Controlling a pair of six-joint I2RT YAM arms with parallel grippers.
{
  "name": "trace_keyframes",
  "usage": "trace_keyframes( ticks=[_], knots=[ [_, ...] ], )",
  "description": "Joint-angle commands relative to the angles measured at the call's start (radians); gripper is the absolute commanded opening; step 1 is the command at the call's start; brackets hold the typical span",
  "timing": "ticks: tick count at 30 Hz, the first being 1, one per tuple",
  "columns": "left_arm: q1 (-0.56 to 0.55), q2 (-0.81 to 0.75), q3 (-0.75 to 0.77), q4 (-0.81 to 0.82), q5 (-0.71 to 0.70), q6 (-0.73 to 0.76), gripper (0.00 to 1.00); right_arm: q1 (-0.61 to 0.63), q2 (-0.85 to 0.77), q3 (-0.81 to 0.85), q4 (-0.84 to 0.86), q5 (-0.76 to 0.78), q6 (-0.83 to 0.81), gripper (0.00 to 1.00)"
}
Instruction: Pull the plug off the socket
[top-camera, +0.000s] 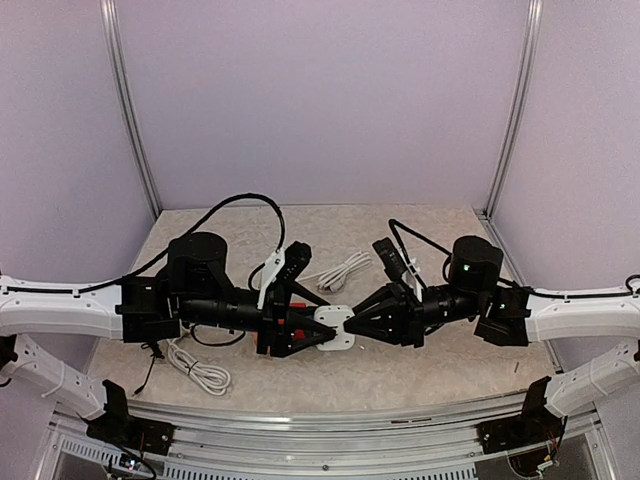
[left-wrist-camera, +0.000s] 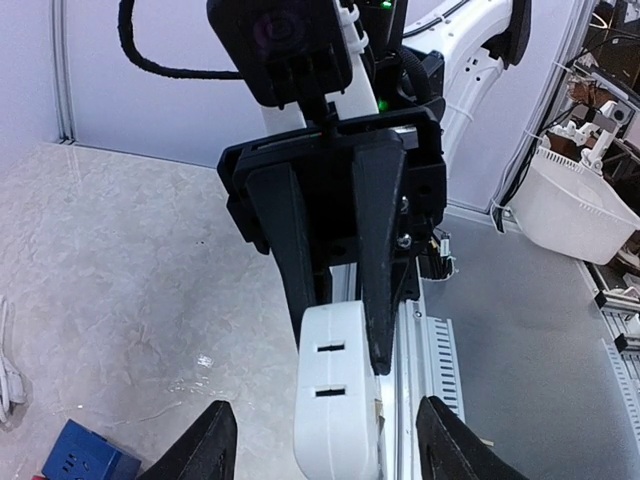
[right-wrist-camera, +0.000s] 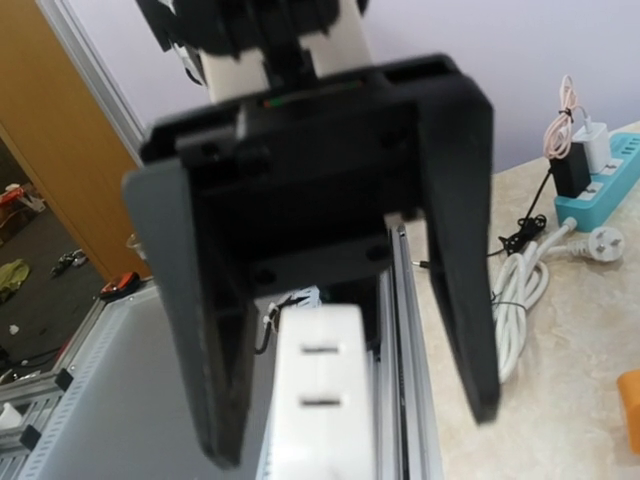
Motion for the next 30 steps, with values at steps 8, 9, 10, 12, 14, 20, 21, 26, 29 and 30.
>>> trace_keyframes(
  ticks=[8,9,10,12,14,20,21,26,29,30],
  knots=[
    [0.022,0.027,0.019,-0.011,-0.030,-0.012,0.53,0.007,0.023,0.007,0.031,-0.005,0.001,0.00],
    [0.022,0.034,0.022,-0.014,-0.032,-0.012,0.52,0.007,0.023,0.008,0.032,-0.004,0.001,0.00],
    [0.021,0.043,0.027,-0.018,-0.037,-0.011,0.50,0.007,0.023,0.007,0.033,-0.004,0.003,0.00],
    [0.021,0.051,0.035,-0.028,-0.055,-0.008,0.48,0.007,0.025,0.007,0.040,-0.006,0.008,0.00],
    [0.017,0.061,0.045,-0.043,-0.078,-0.003,0.47,0.008,0.025,0.004,0.052,-0.007,0.016,0.00],
    [0.013,0.085,0.072,-0.077,-0.108,0.002,0.45,0.008,0.021,-0.001,0.053,0.001,0.018,0.00],
    [0.014,0.081,0.067,-0.073,-0.089,0.004,0.50,0.007,0.019,-0.001,0.047,0.004,0.014,0.00],
    [0.016,0.013,0.011,-0.022,0.018,0.001,0.69,0.007,0.004,-0.011,0.032,0.023,0.005,0.00],
    [0.019,-0.006,0.001,-0.036,0.006,0.002,0.67,0.007,0.003,-0.014,0.033,0.027,0.004,0.00],
    [0.019,-0.006,-0.002,-0.038,0.000,0.002,0.66,0.007,0.003,-0.014,0.034,0.027,0.006,0.00]
  ],
)
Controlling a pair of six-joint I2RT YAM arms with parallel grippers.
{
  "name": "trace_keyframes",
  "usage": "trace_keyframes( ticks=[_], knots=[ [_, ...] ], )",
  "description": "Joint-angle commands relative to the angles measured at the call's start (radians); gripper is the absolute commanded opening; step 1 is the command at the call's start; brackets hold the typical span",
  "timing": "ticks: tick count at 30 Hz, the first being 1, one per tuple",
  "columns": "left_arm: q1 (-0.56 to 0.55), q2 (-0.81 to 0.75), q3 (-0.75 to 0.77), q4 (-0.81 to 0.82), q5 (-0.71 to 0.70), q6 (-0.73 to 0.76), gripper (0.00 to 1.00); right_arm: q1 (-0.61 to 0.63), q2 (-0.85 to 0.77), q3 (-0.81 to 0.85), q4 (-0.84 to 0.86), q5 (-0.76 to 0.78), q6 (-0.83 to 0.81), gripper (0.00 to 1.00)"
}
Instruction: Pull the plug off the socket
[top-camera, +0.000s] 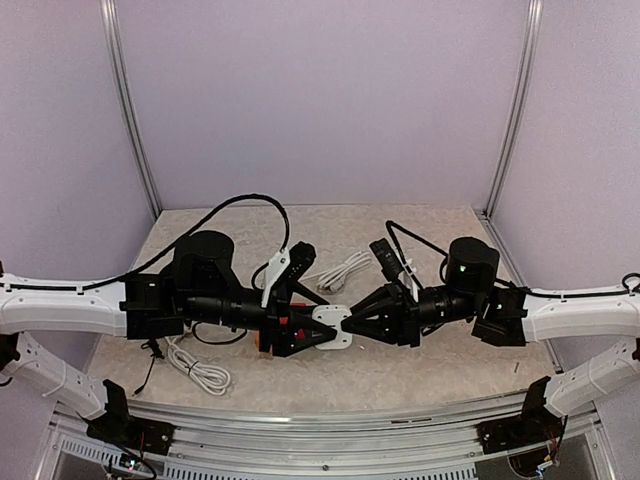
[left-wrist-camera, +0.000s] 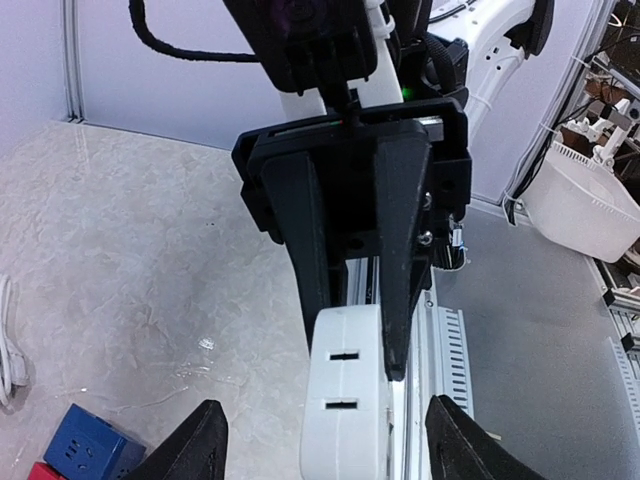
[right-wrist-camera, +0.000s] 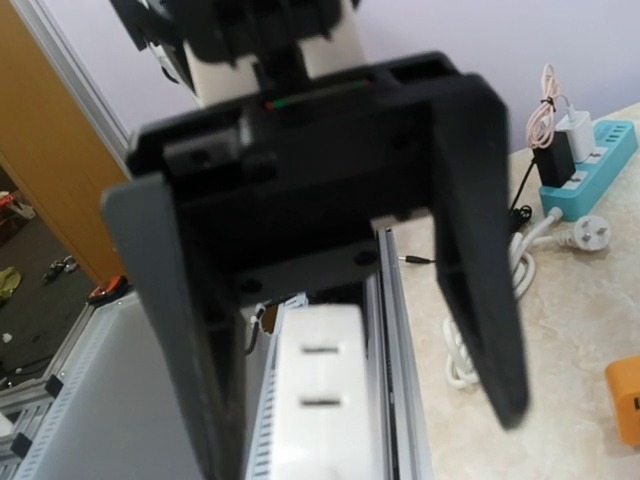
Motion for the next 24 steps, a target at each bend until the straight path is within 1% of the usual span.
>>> trace_keyframes(
  ticks=[1,5,9,11,15,18,22,24],
  knots=[
    [0.008,-0.031,-0.022,0.003,0.004,0.002,0.64,0.007,-0.017,-0.012,0.033,-0.001,-0.003,0.00],
    [0.018,-0.014,-0.010,-0.010,-0.041,-0.002,0.55,0.007,-0.012,-0.009,0.038,-0.006,0.003,0.00],
    [0.029,0.009,0.014,-0.039,-0.045,0.002,0.48,0.007,-0.013,-0.009,0.039,-0.008,0.005,0.00],
    [0.035,0.008,0.011,-0.030,-0.020,-0.003,0.47,0.007,-0.014,-0.010,0.034,-0.008,0.002,0.00],
    [0.039,-0.018,-0.011,0.008,0.091,-0.005,0.47,0.007,-0.016,-0.017,0.037,-0.010,-0.003,0.00],
    [0.047,-0.033,-0.025,0.022,0.134,-0.014,0.46,0.007,-0.014,-0.021,0.042,-0.010,0.000,0.00],
    [0.062,-0.049,-0.033,0.042,0.152,-0.029,0.40,0.007,-0.008,-0.021,0.049,-0.016,0.004,0.00],
    [0.067,-0.050,-0.033,0.047,0.163,-0.039,0.35,0.007,-0.005,-0.021,0.053,-0.020,0.005,0.00]
  ],
)
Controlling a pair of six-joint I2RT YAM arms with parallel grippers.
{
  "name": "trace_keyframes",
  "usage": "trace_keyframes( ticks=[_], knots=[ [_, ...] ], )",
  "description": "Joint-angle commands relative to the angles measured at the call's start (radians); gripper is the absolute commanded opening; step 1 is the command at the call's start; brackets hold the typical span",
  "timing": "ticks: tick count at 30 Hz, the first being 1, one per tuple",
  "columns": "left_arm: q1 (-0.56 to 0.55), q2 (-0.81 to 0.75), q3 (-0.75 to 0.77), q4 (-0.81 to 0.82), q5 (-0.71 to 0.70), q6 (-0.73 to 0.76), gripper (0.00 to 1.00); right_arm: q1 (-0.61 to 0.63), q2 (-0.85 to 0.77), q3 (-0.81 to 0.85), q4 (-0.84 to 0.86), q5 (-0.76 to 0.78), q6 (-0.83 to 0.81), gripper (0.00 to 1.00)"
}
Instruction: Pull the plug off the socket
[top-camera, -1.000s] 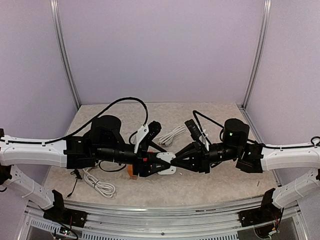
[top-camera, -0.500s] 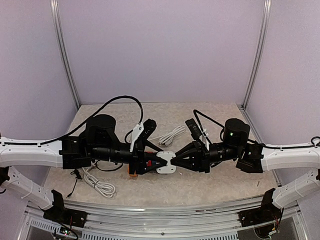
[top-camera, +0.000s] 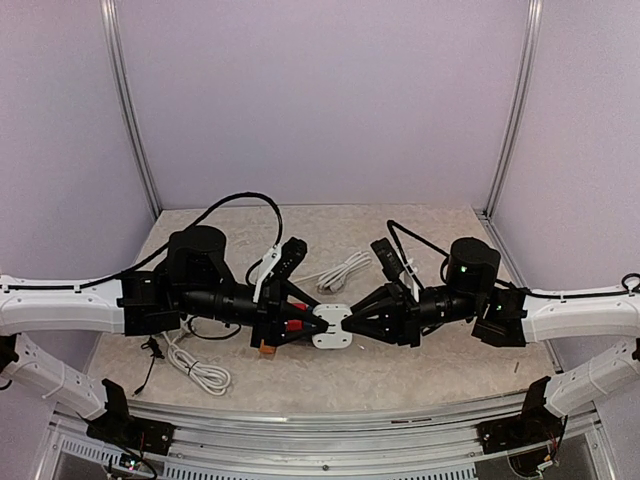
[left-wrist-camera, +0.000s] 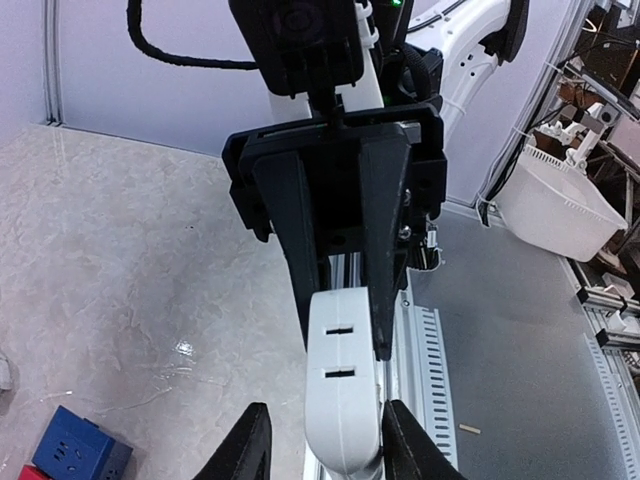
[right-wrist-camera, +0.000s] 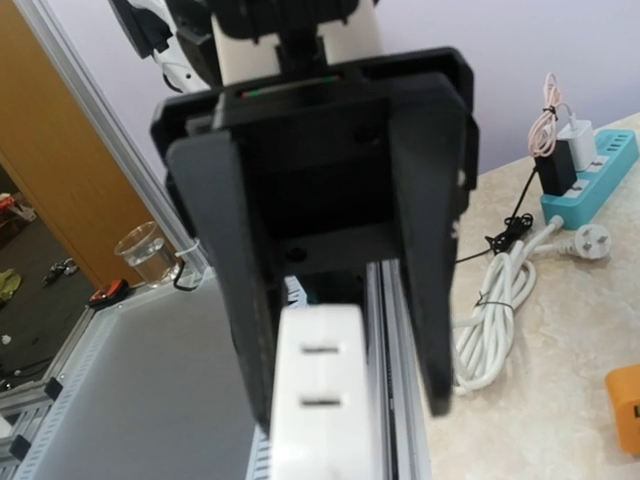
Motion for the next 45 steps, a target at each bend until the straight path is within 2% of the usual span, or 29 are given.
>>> trace_keyframes(
  ticks=[1,7,8,13,18,26,32,38,45],
  knots=[
    [0.016,-0.024,-0.015,0.037,0.052,-0.025,0.33,0.007,-0.004,-0.015,0.031,-0.020,0.005,0.00],
    [0.018,-0.008,-0.013,0.058,0.098,-0.043,0.21,0.007,-0.004,-0.019,0.031,-0.015,0.007,0.00],
    [0.020,-0.003,-0.012,0.064,0.105,-0.048,0.18,0.007,-0.004,-0.017,0.029,-0.013,0.007,0.03],
    [0.029,0.003,-0.024,0.091,0.120,-0.078,0.05,0.007,-0.017,-0.014,-0.007,0.016,-0.007,0.45],
    [0.092,-0.014,-0.020,0.060,0.090,-0.116,0.00,0.003,-0.063,-0.012,-0.097,0.093,-0.053,0.75],
    [0.298,-0.037,-0.036,0.042,-0.030,-0.232,0.00,-0.010,-0.141,-0.059,-0.145,0.174,-0.066,0.81],
    [0.553,-0.010,-0.002,0.027,-0.151,-0.361,0.00,-0.012,-0.162,-0.070,-0.172,0.196,-0.069,0.81],
    [0.838,0.136,0.078,-0.024,-0.194,-0.553,0.00,-0.011,-0.199,-0.073,-0.210,0.214,-0.072,0.81],
    [0.959,0.364,0.190,-0.036,-0.257,-0.625,0.00,-0.012,-0.231,-0.093,-0.219,0.224,-0.058,0.81]
  ],
)
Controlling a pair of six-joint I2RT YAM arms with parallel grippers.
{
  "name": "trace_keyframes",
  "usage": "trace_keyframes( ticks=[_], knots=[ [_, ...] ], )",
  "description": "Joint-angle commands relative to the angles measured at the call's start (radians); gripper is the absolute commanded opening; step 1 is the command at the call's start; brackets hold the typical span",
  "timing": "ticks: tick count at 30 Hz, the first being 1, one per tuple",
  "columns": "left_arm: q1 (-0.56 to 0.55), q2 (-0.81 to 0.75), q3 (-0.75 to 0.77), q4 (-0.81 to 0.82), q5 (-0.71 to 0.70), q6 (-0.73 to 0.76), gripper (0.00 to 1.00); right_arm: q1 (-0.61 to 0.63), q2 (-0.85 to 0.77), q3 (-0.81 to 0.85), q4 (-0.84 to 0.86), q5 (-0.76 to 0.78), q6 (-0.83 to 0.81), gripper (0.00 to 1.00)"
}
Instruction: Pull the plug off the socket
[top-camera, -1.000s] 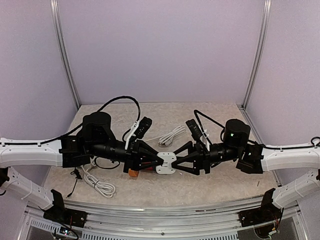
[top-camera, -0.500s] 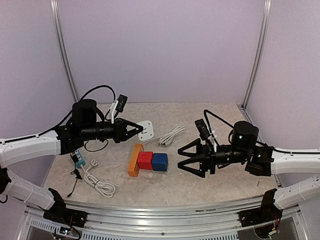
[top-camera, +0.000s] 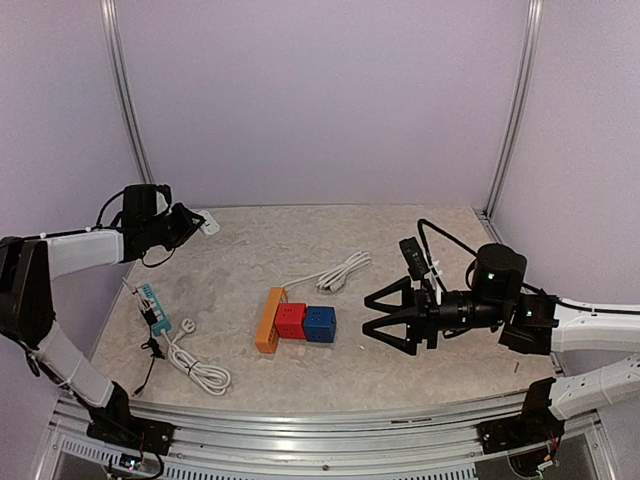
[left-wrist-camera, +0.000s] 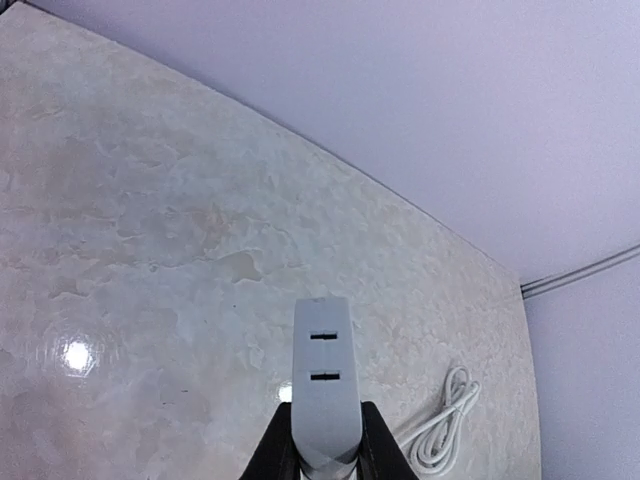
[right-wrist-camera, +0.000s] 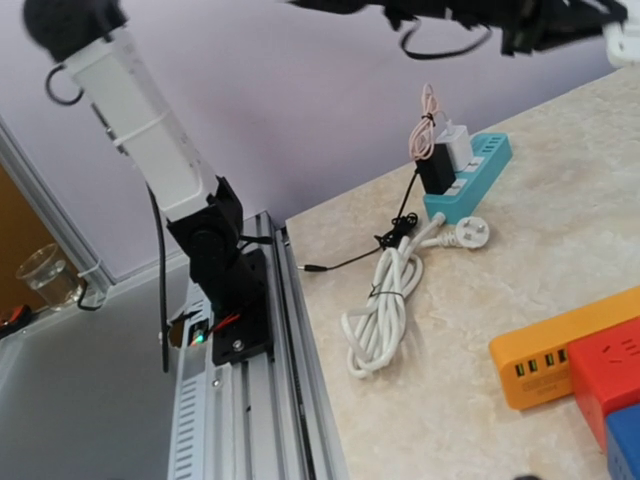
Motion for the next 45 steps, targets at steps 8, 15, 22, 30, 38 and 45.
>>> trace_keyframes(
  ticks=[8,15,22,30,38,45],
  knots=[
    [0.049,0.360,0.336,-0.177,-0.032,-0.057,0.00,-0.005,-0.059,-0.040,-0.054,0.031,0.007,0.81],
    [0.056,0.541,0.498,-0.261,-0.011,-0.078,0.00,-0.007,-0.089,-0.056,-0.069,0.048,0.009,0.81],
    [0.060,0.641,0.603,-0.332,-0.039,-0.074,0.05,-0.007,-0.100,-0.063,-0.070,0.055,0.010,0.81],
    [0.076,0.731,0.673,-0.368,-0.028,-0.081,0.17,-0.007,-0.114,-0.068,-0.076,0.062,0.014,0.81],
    [0.076,0.703,0.687,-0.420,-0.089,-0.083,0.52,-0.006,-0.110,-0.054,-0.108,0.069,-0.003,0.82],
    [0.061,0.527,0.620,-0.466,-0.184,-0.058,0.71,-0.007,-0.065,0.006,-0.236,0.139,-0.106,0.82]
  ],
)
